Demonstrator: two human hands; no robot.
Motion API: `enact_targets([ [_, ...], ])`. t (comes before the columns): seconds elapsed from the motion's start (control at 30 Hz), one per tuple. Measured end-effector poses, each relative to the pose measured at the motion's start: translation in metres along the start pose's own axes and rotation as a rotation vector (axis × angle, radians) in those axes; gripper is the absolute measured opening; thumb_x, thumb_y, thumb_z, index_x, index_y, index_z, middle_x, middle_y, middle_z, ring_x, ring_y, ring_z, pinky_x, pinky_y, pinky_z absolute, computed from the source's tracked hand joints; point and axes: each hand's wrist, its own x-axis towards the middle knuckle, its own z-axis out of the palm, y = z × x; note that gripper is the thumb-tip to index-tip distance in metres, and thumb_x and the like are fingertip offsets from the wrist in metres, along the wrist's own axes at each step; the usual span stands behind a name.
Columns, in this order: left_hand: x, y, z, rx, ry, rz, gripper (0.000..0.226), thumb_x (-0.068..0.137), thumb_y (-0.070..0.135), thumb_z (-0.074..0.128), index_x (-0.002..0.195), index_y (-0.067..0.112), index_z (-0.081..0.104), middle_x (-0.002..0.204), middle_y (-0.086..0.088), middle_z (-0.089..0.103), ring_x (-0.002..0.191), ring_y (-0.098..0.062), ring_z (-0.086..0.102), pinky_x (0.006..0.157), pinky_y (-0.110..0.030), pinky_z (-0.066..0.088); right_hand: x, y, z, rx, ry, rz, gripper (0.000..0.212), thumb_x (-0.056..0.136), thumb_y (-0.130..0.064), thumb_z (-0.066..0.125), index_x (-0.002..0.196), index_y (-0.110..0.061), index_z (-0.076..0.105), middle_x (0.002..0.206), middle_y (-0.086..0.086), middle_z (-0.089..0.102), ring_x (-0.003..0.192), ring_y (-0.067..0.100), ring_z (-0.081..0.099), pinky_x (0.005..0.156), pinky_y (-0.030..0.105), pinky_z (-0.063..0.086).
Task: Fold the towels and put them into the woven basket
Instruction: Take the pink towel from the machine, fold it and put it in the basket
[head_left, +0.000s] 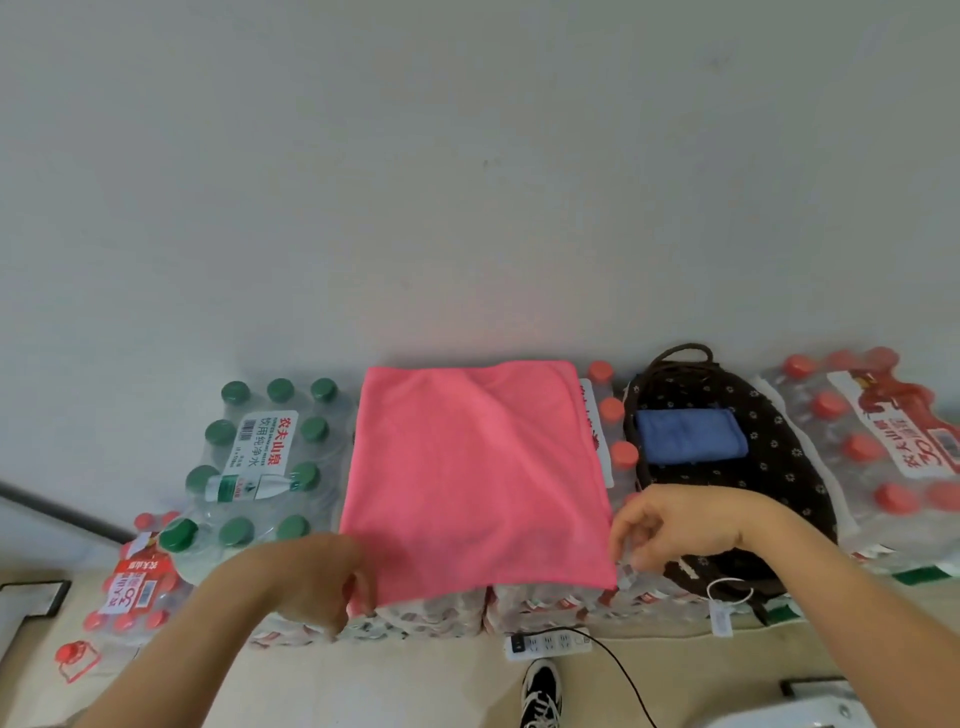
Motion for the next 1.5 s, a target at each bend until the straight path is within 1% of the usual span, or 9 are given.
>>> enact_targets([
  [0.2,0.038,0.047,-0.041,-0.125,0.531,0.131,0.024,0.088,0.015,0.053,0.099,0.025,0.073,0.096,0.016,0.069,0.083,-0.002,0.059,0.073,-0.005,0.039,0.015,0.001,-0.036,0.314,0.496,-0.012,0.01,0.093,-0.018,0.06,0.092,-0.016,0.07,0.069,0.001,0.066,0.054,0.008,0.054,0.051,0.017,0.042],
  [0.4,0.11,0.109,-0.111,-0.265,0.843,0.215,0.025,0.085,0.009,0.059,0.104,0.016,0.073,0.105,-0.001,0.071,0.085,-0.016,0.062,0.08,-0.019,0.04,0.068,-0.003,-0.059,0.3,0.771,-0.034,0.011,0.089,-0.019,0.061,0.092,-0.021,0.072,0.072,-0.008,0.065,0.06,0.003,0.057,0.065,0.024,0.049],
  [0.53,0.16,0.119,-0.141,-0.211,0.875,0.12,0.03,0.087,0.013,0.055,0.113,0.015,0.069,0.119,-0.005,0.067,0.108,-0.024,0.061,0.094,-0.03,0.044,0.098,-0.006,-0.07,0.177,0.836,-0.013,0.017,0.088,-0.025,0.06,0.1,-0.019,0.07,0.087,-0.005,0.064,0.083,0.013,0.061,0.073,0.03,0.049],
  [0.7,0.188,0.115,-0.143,-0.149,0.865,0.048,0.022,0.086,0.022,0.06,0.104,0.016,0.069,0.106,-0.008,0.066,0.098,-0.027,0.061,0.082,-0.032,0.044,0.113,-0.005,-0.078,0.104,0.847,0.018,0.016,0.085,-0.028,0.059,0.094,-0.018,0.068,0.097,0.005,0.063,0.089,0.021,0.062,0.078,0.04,0.053],
  [0.9,0.193,0.115,-0.142,-0.159,0.921,0.084,0.014,0.083,0.02,0.064,0.092,0.016,0.073,0.097,-0.004,0.065,0.088,-0.024,0.062,0.076,-0.036,0.049,0.124,-0.004,-0.085,0.108,0.831,0.022,0.028,0.08,-0.042,0.061,0.075,-0.015,0.068,0.077,0.003,0.068,0.077,0.018,0.062,0.066,0.041,0.055],
  [1.13,0.192,0.11,-0.137,-0.185,0.971,0.185,0.01,0.077,0.013,0.068,0.087,0.014,0.072,0.089,-0.003,0.063,0.08,-0.023,0.062,0.071,-0.033,0.05,0.125,-0.007,-0.092,0.155,0.785,-0.031,0.021,0.079,-0.024,0.062,0.073,-0.005,0.069,0.074,0.013,0.069,0.07,0.027,0.065,0.064,0.044,0.055],
  [1.33,0.188,0.113,-0.145,-0.203,1.085,0.201,0.011,0.077,0.017,0.064,0.085,0.02,0.071,0.087,0.006,0.067,0.07,-0.007,0.055,0.067,-0.023,0.044,0.117,-0.007,-0.092,0.324,0.792,-0.111,0.011,0.082,-0.029,0.068,0.088,-0.021,0.07,0.074,-0.012,0.065,0.076,0.008,0.061,0.073,0.029,0.051],
  [1.4,0.188,0.116,-0.146,-0.208,1.078,0.196,0.01,0.079,0.016,0.066,0.087,0.02,0.071,0.086,0.006,0.068,0.068,-0.006,0.055,0.067,-0.027,0.047,0.118,-0.007,-0.093,0.33,0.791,-0.121,0.008,0.082,-0.031,0.068,0.076,-0.026,0.069,0.064,-0.012,0.059,0.068,0.007,0.057,0.068,0.028,0.048],
  [1.5,0.189,0.124,-0.148,-0.184,1.025,0.182,0.011,0.086,0.021,0.058,0.093,0.021,0.066,0.089,0.006,0.071,0.077,-0.017,0.065,0.069,-0.034,0.05,0.122,-0.006,-0.091,0.321,0.843,-0.078,0.038,0.087,-0.031,0.061,0.056,-0.011,0.052,0.053,0.008,0.05,0.052,0.016,0.043,0.053,0.031,0.036],
])
